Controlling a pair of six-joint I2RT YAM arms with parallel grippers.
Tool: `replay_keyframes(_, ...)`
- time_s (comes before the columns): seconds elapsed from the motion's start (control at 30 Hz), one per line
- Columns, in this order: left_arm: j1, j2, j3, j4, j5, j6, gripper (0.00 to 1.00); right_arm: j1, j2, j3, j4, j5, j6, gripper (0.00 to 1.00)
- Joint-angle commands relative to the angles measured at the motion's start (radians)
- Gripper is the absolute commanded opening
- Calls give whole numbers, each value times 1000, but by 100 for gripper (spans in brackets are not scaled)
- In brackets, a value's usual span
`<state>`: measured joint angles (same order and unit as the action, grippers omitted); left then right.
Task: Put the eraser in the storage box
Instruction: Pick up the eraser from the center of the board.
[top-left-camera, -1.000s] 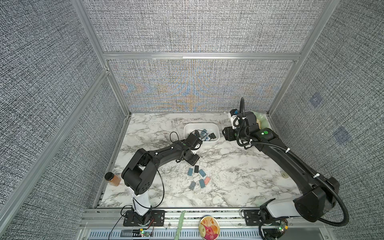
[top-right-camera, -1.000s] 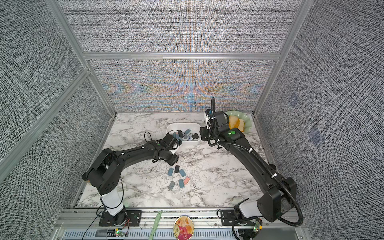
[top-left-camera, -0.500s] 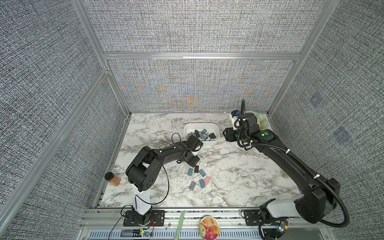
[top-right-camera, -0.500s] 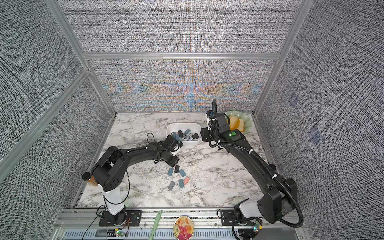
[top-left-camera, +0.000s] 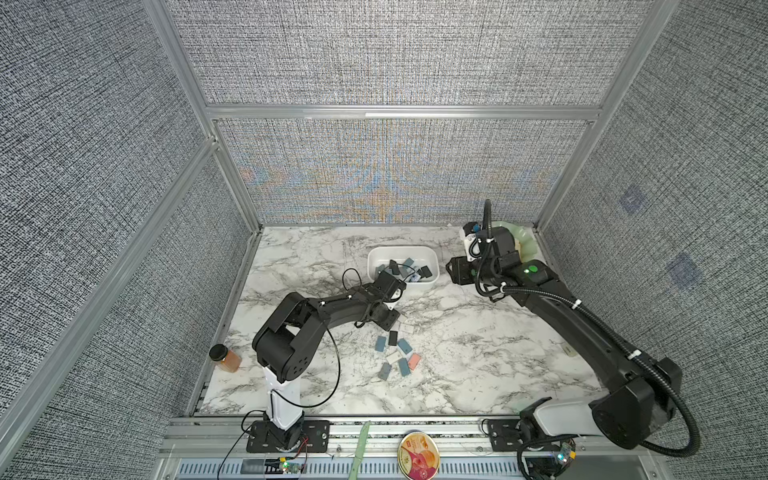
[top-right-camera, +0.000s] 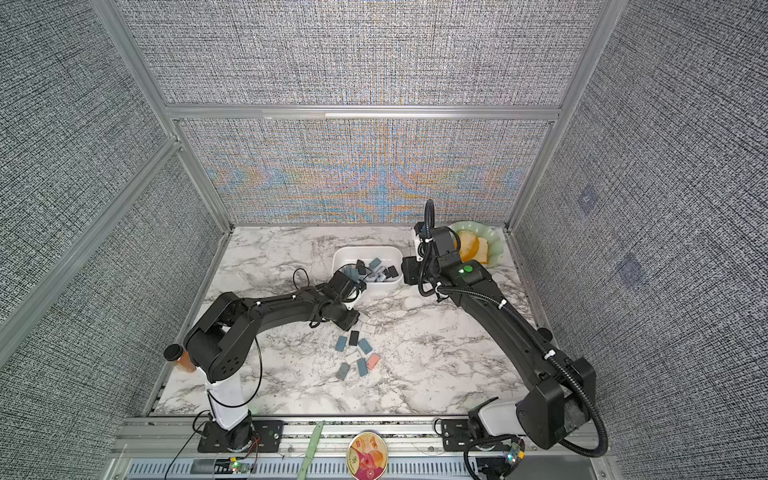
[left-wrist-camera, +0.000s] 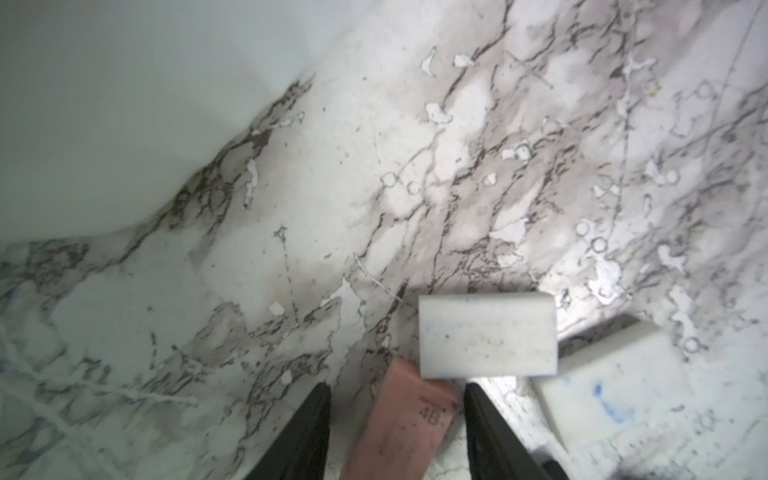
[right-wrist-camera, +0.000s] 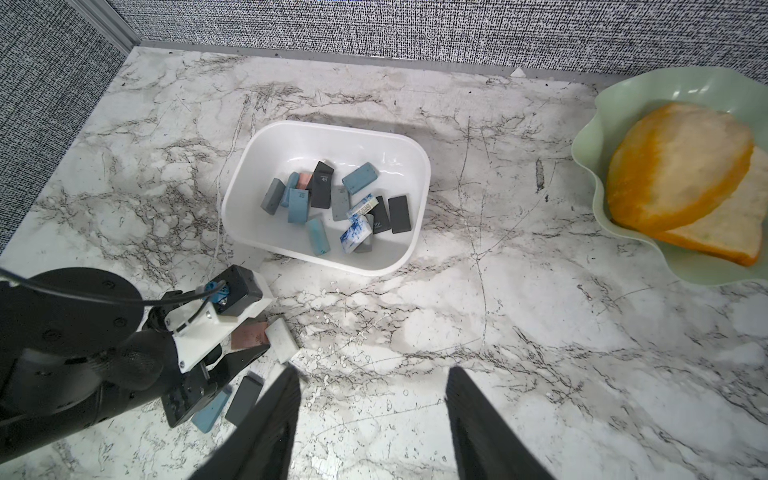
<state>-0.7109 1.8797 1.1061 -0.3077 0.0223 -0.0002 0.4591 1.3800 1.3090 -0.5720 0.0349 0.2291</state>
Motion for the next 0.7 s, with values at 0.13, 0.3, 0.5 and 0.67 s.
replay_keyframes(0.13, 0, -7, -15, -126, -2, -16, 51, -1, -2, -6, 14, -4, 8, 59)
replay_keyframes(0.3, -1, -12, -27, -148, -14, -14, 50, -2, -5, -13, 14, -5, 10, 59)
replay_keyframes(0.5, -1, -8, -35, -147, -16, -30, 42, -2, -4, -19, 21, -5, 13, 59)
replay_keyframes(0.67, -1, -17, -35, -135, -18, -49, 39, -2, 1, -18, 23, -4, 18, 59)
